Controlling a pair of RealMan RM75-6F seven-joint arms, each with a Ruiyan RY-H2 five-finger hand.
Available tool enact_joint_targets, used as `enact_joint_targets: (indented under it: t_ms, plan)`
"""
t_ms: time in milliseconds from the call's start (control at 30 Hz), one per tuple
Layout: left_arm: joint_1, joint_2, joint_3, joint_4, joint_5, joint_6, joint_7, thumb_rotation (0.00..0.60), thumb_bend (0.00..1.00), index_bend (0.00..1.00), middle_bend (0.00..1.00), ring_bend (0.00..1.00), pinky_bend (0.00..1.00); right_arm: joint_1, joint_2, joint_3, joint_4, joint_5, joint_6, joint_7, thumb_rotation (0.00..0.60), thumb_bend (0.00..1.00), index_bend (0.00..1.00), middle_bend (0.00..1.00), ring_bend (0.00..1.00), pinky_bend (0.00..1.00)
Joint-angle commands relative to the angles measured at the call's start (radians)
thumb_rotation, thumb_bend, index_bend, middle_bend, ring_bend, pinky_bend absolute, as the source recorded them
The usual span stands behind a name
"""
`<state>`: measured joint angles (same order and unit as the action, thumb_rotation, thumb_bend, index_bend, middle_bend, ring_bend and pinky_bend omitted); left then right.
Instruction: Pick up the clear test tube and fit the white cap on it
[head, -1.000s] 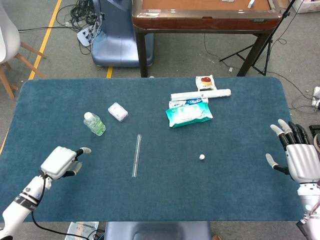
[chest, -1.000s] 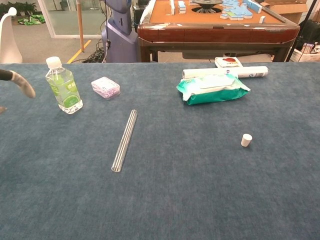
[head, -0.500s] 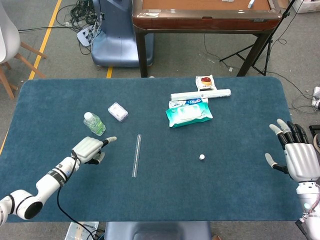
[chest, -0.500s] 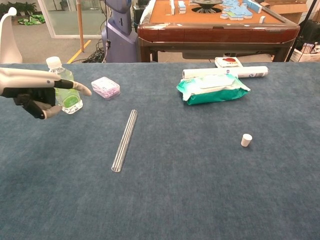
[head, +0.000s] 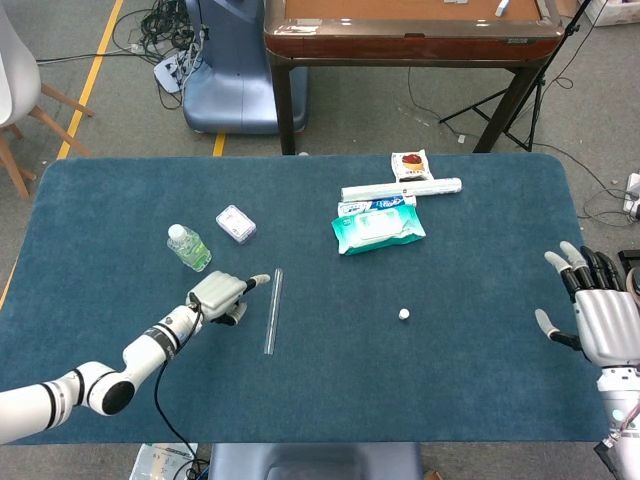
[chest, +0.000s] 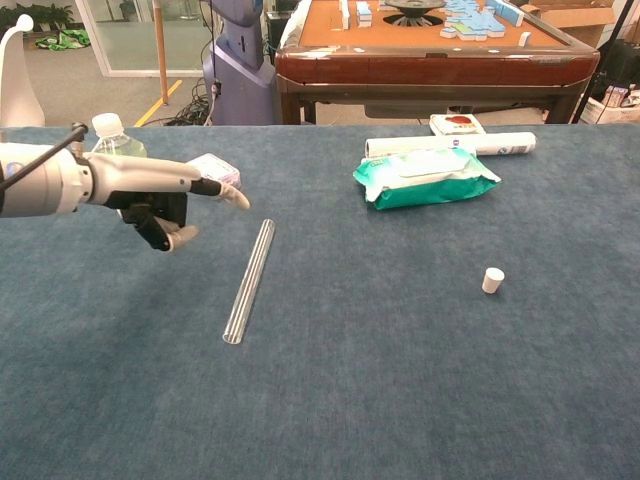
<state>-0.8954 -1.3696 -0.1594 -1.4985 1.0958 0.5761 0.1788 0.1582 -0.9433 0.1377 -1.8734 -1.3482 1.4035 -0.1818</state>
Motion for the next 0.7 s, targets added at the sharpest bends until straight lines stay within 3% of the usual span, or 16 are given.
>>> enact_joint_targets:
  t_ms: [33,700]
  plan:
    - [-0.033,-0.034,0.005,0.022,-0.044,-0.006,0.034,0.6,0.61,0.09,1.0,1.0,1.0,-0.002,0.002,-0.002,-0.001,0.001,0.001,0.002,0.6,0.3,0.14,0.08,0.0,0.01]
    - [-0.16,-0.165,0.079,0.131,-0.291,0.007,0.166,0.6,0.61,0.1,1.0,1.0,1.0,-0.031,0.022,-0.013,0.003,-0.003,0.029,0.035,0.6,0.3,0.14,0.08,0.0,0.01]
